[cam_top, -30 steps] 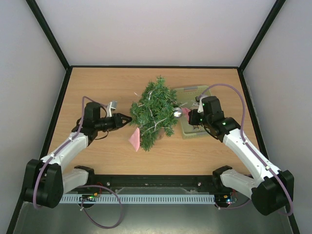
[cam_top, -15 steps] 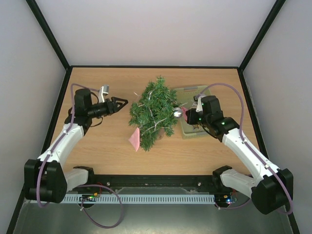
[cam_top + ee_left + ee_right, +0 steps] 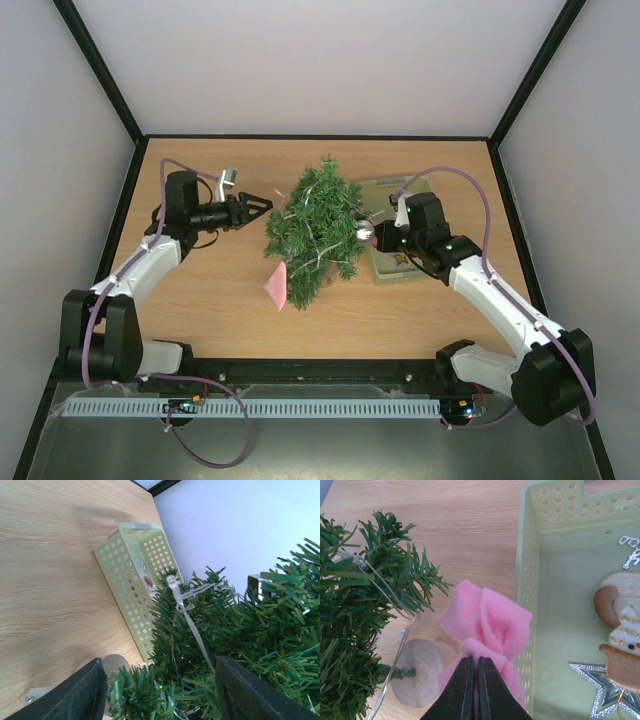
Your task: Decorate the small christmas tree
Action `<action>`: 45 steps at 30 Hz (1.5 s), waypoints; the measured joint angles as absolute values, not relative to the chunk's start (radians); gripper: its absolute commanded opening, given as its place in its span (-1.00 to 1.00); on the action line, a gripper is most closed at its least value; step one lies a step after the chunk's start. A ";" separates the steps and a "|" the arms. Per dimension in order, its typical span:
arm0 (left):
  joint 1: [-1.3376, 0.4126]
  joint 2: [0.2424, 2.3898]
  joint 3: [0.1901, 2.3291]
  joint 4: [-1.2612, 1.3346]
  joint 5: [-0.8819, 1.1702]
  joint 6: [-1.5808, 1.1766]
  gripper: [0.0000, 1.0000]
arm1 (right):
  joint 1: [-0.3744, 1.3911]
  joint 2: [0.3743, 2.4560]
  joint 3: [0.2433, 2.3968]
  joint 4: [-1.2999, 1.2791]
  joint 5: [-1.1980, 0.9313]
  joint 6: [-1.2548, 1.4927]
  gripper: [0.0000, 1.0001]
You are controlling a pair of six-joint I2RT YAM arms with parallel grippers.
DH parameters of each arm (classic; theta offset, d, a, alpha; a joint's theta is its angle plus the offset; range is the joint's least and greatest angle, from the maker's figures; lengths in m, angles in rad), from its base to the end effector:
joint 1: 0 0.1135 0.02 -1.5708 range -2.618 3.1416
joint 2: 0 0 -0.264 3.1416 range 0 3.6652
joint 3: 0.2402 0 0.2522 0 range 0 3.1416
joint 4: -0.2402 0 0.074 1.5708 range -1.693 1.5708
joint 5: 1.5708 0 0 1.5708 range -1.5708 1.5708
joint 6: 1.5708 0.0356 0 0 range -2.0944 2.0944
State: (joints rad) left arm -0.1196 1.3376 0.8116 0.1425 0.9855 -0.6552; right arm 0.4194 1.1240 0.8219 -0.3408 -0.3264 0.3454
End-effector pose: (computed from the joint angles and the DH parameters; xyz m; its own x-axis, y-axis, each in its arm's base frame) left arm 0.2822 -0.0638 0.2642 -0.8024 -0.2426 -0.5453 0.4345 0.3890 -0.8124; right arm 0.2181 0.1097 0.2714 -0.7252 0.0278 -0.6880 -0.3981 0.7984 0.4519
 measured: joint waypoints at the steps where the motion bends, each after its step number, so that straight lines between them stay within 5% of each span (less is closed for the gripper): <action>1: -0.124 1.339 0.815 0.141 0.986 -0.654 0.10 | 0.419 1.129 0.823 -0.336 -0.328 0.345 -0.97; 13: -0.146 1.232 0.781 0.090 0.950 -0.636 -0.21 | 0.421 1.179 0.863 -0.283 -0.371 0.350 -0.97; 45: -0.285 1.013 0.566 0.093 0.814 -0.735 -0.20 | 0.435 1.355 1.008 -0.207 -0.385 0.404 -0.96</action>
State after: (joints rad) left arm -0.2848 1.0130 0.5659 0.0925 0.8143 -0.7349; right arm 0.4355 1.3552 1.0077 -0.2070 -0.3847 0.4042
